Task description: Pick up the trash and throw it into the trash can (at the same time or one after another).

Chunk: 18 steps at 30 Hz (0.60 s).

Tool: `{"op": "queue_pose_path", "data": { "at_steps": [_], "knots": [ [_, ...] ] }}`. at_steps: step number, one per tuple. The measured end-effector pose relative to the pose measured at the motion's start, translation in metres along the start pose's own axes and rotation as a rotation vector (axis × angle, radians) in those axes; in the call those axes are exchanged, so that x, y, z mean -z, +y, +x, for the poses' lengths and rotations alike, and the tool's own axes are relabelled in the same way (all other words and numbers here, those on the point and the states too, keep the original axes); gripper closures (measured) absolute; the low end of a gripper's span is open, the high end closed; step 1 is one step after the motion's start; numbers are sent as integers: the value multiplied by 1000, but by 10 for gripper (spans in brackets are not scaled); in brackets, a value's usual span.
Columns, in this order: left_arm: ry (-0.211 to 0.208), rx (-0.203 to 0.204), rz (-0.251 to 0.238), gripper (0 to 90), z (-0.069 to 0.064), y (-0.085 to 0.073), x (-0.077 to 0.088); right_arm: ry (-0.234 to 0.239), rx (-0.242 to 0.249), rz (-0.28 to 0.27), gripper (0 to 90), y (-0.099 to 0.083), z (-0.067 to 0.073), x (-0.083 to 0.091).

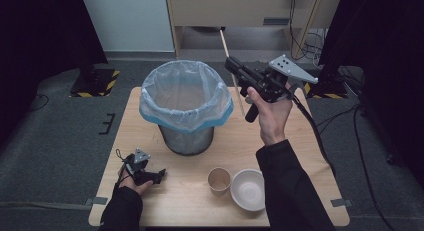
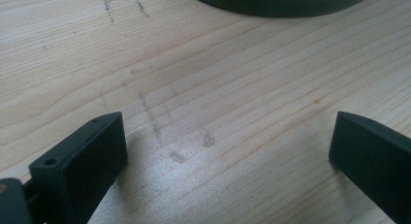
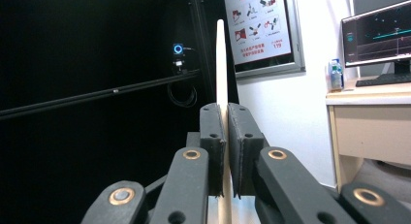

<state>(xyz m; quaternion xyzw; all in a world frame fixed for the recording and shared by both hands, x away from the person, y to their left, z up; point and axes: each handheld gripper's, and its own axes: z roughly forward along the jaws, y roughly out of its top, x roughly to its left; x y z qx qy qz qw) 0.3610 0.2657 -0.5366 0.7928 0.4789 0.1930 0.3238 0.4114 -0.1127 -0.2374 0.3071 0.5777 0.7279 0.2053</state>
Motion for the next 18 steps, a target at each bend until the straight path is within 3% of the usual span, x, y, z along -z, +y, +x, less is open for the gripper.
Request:
{"op": "queue_pose_path", "data": {
  "at_steps": [18],
  "knots": [
    [-2, 0, -1, 0, 0, 0, 0, 1, 20, -22, 860, 1, 13, -49]
  ]
}}
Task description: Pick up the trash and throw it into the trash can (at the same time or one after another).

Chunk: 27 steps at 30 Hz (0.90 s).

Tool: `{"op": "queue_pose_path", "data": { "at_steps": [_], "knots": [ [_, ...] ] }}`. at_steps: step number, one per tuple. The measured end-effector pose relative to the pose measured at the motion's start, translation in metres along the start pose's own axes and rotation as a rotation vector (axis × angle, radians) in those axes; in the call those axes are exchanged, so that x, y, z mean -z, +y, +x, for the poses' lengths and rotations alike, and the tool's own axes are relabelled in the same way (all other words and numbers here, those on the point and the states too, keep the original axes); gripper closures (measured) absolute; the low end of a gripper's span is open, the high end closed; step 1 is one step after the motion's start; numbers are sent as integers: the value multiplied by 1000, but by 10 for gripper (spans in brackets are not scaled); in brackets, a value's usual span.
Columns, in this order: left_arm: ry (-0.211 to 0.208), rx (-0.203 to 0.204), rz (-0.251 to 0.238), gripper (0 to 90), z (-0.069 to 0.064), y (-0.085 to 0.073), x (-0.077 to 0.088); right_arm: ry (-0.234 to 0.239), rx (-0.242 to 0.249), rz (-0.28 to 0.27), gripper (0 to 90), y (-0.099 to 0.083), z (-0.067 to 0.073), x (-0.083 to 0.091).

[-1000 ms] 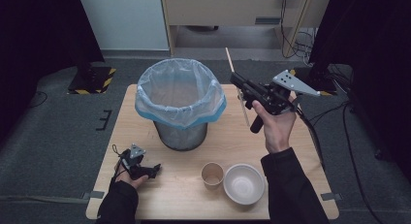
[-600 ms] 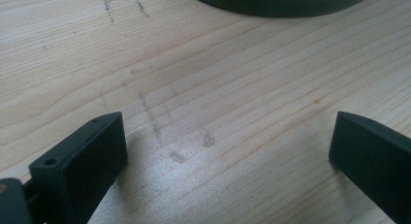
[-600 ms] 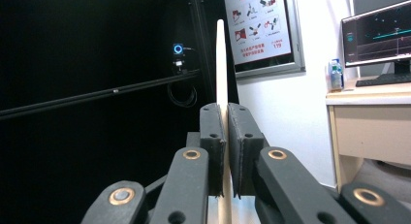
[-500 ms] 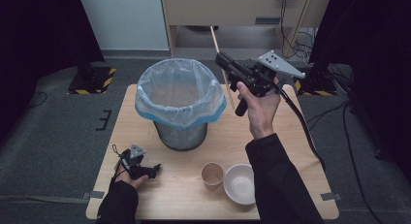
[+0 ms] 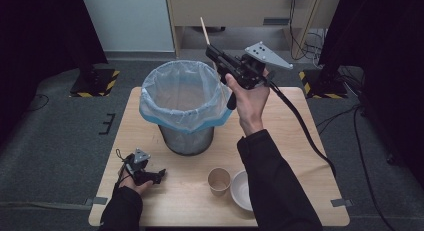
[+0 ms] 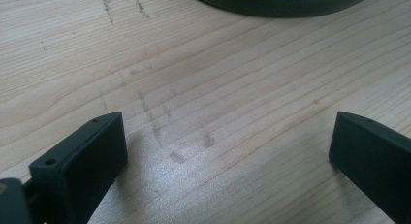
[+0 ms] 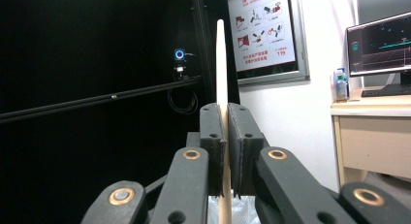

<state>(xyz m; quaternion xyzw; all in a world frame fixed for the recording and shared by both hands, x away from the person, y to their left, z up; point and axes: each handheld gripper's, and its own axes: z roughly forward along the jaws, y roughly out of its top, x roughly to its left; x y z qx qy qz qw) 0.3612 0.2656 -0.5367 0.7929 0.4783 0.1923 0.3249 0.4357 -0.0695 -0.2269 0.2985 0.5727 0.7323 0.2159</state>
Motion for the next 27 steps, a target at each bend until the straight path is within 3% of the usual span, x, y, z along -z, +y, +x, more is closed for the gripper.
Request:
{"op": "queue_pose_path", "data": {
  "at_steps": [10, 18, 25, 27],
  "knots": [
    [0, 0, 0, 0, 0, 0, 0, -13, -33, -29, 860, -10, -3, -30],
    [-1, -1, 0, 0, 0, 0, 0, -19, -52, -28, 859, -28, -3, -55],
    [-1, -1, 0, 0, 0, 0, 0, -57, -15, 0, 856, -43, -6, -69],
    [-1, -1, 0, 0, 0, 0, 0, -49, -20, 0, 830, -46, -6, -72]
  ]
}}
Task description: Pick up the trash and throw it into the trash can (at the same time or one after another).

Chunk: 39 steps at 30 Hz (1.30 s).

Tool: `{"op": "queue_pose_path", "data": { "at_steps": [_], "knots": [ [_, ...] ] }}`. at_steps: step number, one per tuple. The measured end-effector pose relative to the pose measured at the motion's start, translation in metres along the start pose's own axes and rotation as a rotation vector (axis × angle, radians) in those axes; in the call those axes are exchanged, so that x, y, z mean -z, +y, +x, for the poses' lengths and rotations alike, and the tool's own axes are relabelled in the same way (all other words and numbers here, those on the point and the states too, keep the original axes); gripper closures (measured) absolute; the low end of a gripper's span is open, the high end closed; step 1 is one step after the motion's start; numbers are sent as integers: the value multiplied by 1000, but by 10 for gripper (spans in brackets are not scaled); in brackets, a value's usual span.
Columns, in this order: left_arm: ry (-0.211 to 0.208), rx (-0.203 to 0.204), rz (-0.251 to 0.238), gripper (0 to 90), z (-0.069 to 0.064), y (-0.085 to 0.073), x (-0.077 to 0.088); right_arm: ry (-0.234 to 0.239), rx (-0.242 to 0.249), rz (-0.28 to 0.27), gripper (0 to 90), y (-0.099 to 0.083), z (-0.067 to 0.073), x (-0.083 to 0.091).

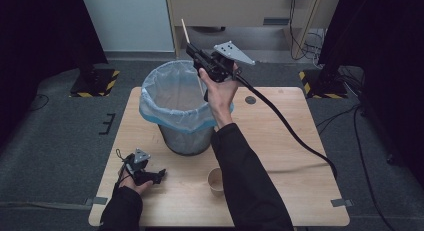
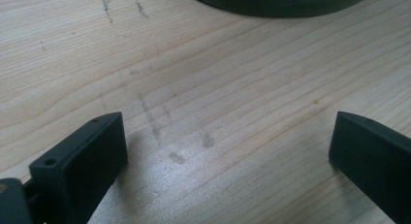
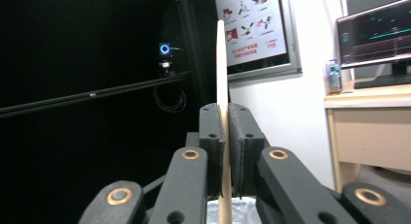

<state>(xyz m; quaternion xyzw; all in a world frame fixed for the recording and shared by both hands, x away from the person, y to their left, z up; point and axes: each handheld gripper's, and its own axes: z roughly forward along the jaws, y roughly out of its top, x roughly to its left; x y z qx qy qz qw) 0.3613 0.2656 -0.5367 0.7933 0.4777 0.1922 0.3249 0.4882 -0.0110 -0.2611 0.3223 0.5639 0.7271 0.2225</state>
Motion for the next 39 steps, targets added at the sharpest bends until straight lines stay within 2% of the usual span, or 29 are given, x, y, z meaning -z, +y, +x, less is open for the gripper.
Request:
{"op": "queue_pose_path", "data": {
  "at_steps": [3, 5, 11, 14, 16, 19, 21, 23, 28, 34, 39],
  "knots": [
    [0, 0, 0, 0, 0, 0, 0, 8, -24, 7, 742, -3, 0, -3],
    [-1, -1, 0, 0, 0, 0, 0, 9, -14, 26, 717, -2, -1, -2],
    [0, -1, 0, 0, 0, 0, 0, 12, -5, 27, 631, 16, 1, 16],
    [0, -2, 2, 0, 0, 0, 0, 30, 31, 56, 585, 28, 3, 32],
    [1, -2, 2, 0, 0, 0, 0, 51, 19, 49, 577, 32, 4, 45],
    [1, -2, 1, 0, 0, 0, 0, 45, 15, 57, 559, 35, -3, 69],
    [1, -3, 1, 0, 0, 0, 0, 37, 18, 63, 545, 36, -11, 93],
    [1, -2, 1, 0, 0, 0, 0, 34, 25, 73, 539, 35, -16, 107],
    [1, -2, 1, 0, 0, 0, 0, 9, 43, 113, 526, 24, -33, 156],
    [1, -3, 2, 0, 0, 0, 0, -19, 47, 161, 511, 5, -45, 193],
    [2, -2, 2, 0, 0, 0, 0, -10, 42, 231, 502, -23, -54, 219]
  ]
}}
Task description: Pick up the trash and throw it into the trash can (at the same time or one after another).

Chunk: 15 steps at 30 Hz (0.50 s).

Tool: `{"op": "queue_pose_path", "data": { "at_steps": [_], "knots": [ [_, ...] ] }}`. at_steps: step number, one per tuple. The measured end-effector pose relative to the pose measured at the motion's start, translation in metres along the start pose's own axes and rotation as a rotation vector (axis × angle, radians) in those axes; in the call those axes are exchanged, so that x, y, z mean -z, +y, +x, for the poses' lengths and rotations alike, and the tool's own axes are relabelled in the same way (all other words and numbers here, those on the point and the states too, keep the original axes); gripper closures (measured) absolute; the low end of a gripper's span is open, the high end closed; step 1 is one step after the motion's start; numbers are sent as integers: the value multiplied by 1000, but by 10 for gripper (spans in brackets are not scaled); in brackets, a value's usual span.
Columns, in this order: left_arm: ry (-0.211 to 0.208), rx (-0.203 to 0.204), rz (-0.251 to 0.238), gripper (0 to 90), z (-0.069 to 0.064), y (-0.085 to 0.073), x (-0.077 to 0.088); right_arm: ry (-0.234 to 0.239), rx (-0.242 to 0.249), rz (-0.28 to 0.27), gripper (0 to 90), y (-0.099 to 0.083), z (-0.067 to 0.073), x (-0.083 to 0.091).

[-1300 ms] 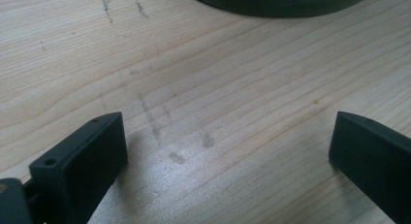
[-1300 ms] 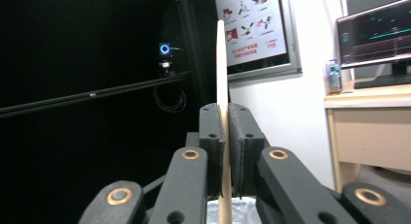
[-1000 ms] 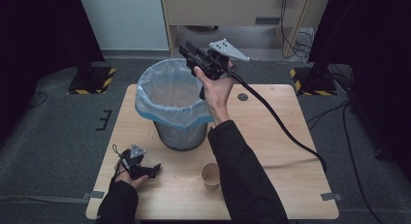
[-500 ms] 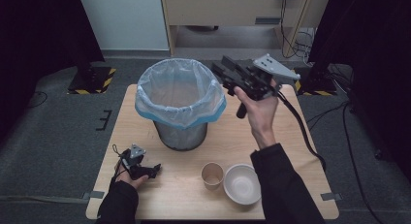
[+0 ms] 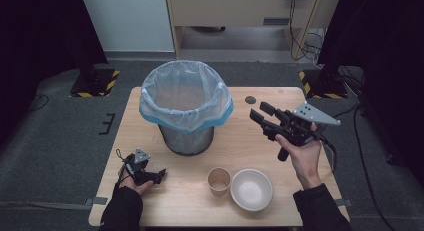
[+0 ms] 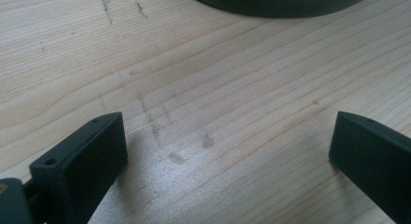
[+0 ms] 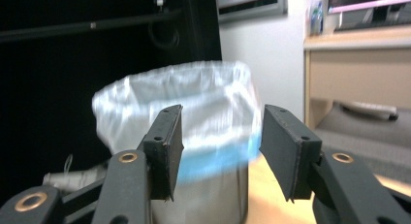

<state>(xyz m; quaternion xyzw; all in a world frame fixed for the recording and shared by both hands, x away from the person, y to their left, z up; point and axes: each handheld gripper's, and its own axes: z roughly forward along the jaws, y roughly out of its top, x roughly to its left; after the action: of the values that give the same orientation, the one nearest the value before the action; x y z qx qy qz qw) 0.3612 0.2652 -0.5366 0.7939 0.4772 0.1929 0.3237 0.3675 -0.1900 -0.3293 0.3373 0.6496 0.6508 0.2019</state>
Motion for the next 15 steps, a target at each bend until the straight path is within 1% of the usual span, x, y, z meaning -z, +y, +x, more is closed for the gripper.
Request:
{"op": "queue_pose_path", "data": {
  "at_steps": [3, 7, 9, 12, 13, 14, 15],
  "knots": [
    [0, 0, 0, 0, 0, 0, 0, 13, -21, 42, 504, -25, -3, 8],
    [0, 0, 0, 0, 0, 0, 0, 24, -17, 99, 503, -51, -6, 14],
    [0, 0, 0, 0, 0, 0, 0, 32, -23, 130, 500, -60, -9, 16],
    [0, 1, 0, 0, 0, 0, 0, 31, -26, 165, 498, -72, -14, 21],
    [0, 1, 0, 0, 0, 0, 0, 32, -27, 190, 495, -78, -18, 23],
    [0, 1, 0, 0, 0, 0, 0, 30, -26, 199, 493, -82, -19, 25],
    [0, 1, 0, 0, 0, 0, 0, 32, -29, 220, 489, -88, -22, 26]
  ]
}}
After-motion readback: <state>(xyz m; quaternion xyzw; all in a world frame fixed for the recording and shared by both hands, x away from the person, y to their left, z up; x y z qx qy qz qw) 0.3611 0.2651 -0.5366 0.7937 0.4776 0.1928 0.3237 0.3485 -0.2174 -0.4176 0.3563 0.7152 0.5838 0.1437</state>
